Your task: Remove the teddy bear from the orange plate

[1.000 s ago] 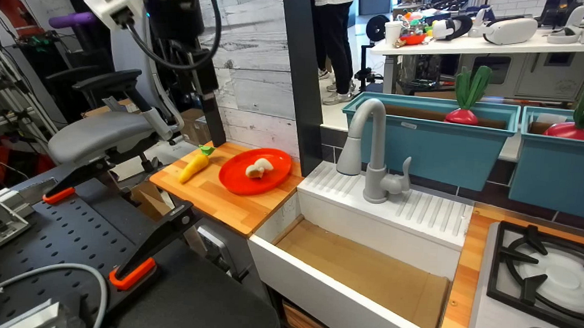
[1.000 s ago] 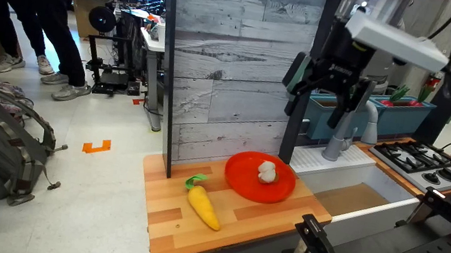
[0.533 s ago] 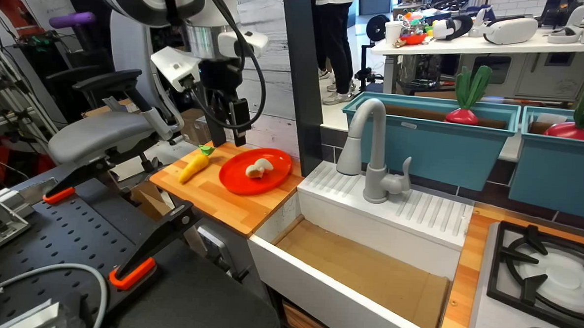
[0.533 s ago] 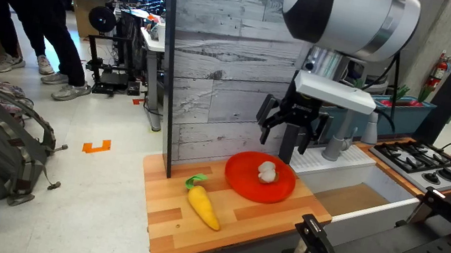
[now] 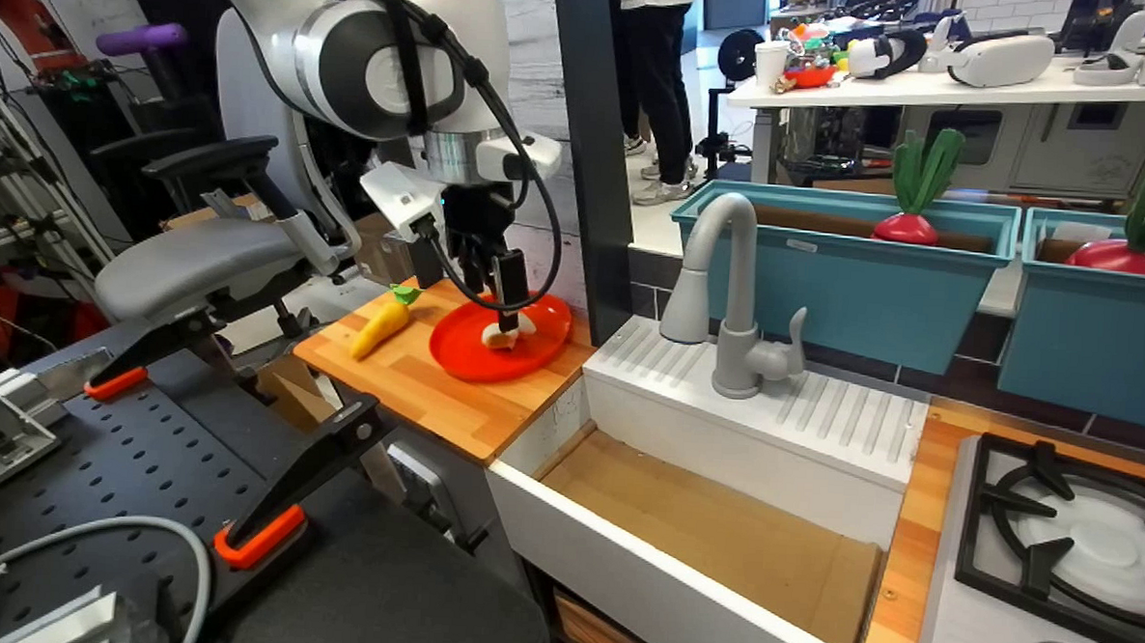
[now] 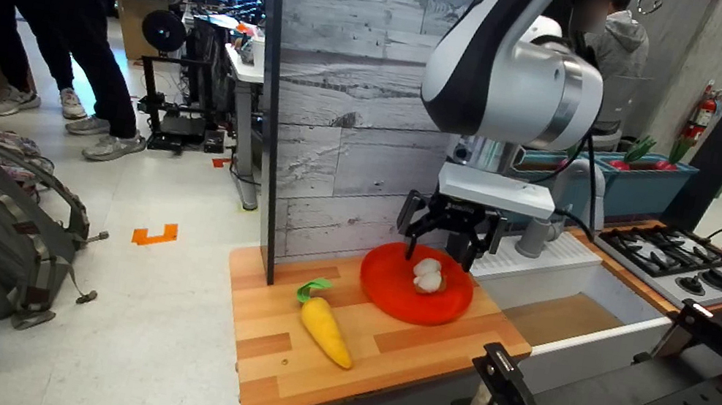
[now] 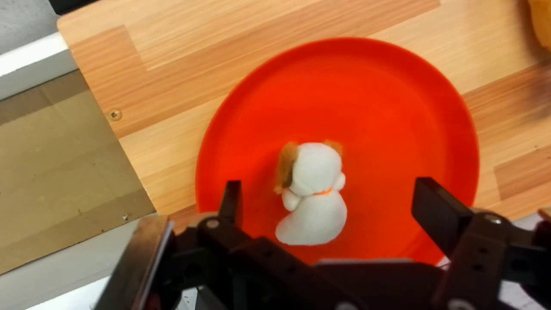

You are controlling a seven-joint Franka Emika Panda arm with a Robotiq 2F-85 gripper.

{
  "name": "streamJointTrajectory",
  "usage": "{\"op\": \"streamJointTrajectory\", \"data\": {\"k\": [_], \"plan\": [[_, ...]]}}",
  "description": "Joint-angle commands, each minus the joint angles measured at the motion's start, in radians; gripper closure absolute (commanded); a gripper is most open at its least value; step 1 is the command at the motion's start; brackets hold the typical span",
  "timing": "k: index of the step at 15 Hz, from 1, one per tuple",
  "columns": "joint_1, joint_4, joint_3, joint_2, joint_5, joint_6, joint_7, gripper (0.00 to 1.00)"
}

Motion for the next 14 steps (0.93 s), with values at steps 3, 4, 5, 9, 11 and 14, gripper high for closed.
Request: {"op": "streamJointTrajectory", "data": {"k": [3,4,5,9,11,14], "plan": [[0.042,0.129,-0.042,0.102,-0.049,-0.073,0.083,0.0],[0.046,0.143,-0.046,0.113,-0.055,-0.081,0.088,0.25],[0.05,0.155,-0.05,0.123,-0.06,-0.087,0.094,0.26],[0.051,0.179,-0.049,0.137,-0.063,-0.111,0.098,0.58],[0.048,0.176,-0.047,0.132,-0.063,-0.112,0.092,0.73],[0.043,0.152,-0.041,0.112,-0.061,-0.1,0.079,0.95]]}}
